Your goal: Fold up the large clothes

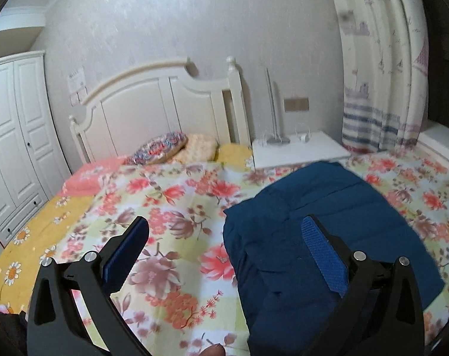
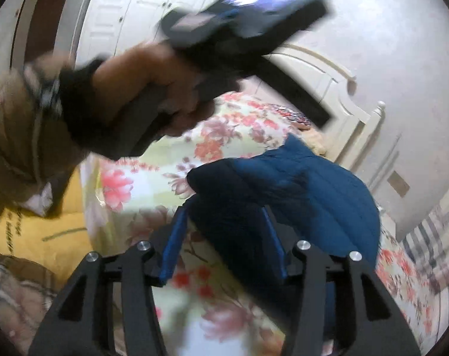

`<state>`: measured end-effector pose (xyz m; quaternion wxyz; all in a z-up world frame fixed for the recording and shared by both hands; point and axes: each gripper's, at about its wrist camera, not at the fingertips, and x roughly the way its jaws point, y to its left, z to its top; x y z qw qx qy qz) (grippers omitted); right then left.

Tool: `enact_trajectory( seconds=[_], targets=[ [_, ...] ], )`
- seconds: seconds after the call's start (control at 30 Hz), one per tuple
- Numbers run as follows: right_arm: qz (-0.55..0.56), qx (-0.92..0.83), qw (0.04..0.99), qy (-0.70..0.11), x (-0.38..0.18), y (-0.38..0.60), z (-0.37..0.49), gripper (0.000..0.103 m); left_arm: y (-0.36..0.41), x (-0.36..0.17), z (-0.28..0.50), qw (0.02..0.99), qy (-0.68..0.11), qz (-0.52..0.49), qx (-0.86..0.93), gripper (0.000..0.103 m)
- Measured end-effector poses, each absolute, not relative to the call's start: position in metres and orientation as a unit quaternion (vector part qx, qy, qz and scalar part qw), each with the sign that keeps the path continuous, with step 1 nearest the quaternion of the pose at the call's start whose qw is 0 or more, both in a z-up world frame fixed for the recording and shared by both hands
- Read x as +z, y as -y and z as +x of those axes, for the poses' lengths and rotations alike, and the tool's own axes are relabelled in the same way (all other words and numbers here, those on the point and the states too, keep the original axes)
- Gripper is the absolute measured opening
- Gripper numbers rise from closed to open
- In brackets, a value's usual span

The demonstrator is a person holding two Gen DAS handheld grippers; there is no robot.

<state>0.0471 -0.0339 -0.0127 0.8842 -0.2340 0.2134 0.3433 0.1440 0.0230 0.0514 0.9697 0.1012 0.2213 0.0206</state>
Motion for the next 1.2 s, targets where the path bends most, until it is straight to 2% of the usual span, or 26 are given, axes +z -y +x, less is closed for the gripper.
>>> enact_trajectory(
  seconds=[0.03,0.1,0.2,0.33,0.53,0.67,1.0,1.2],
  targets=[
    [-0.213,0.336,0.894,-0.205,0.001,0.047,0.045,0.053,-0.023,0.056,0.136,0.972,-0.214,0.097,0.02,0.099],
    [-0.171,0.319,0.913,-0.191,0.026,0.072,0.046,0.069,-0.023,0.065,0.126,0.975,-0.204,0.091,0.021,0.099],
    [-0.105,0.282,0.94,-0.158,0.064,0.112,0.04,0.085,-0.02,0.079,0.109,0.978,-0.188,0.087,0.025,0.099],
    [-0.028,0.238,0.963,-0.122,0.102,0.156,0.027,0.101,-0.016,0.096,0.085,0.982,-0.167,0.089,0.027,0.099],
    [0.052,0.189,0.976,-0.094,0.133,0.201,0.01,0.101,-0.011,0.113,0.057,0.983,-0.152,0.093,0.045,0.099],
    [0.047,0.163,0.978,-0.119,0.134,0.202,0.013,0.101,-0.008,0.117,0.039,0.981,-0.149,0.091,0.084,0.099],
    [0.04,0.108,0.953,-0.28,0.057,0.161,0.045,0.101,0.002,0.087,0.005,0.971,-0.188,0.093,0.111,0.099],
    [0.034,0.096,0.955,-0.279,0.057,0.154,0.04,0.1,0.012,0.082,-0.001,0.968,-0.218,0.091,0.09,0.099]
  ],
)
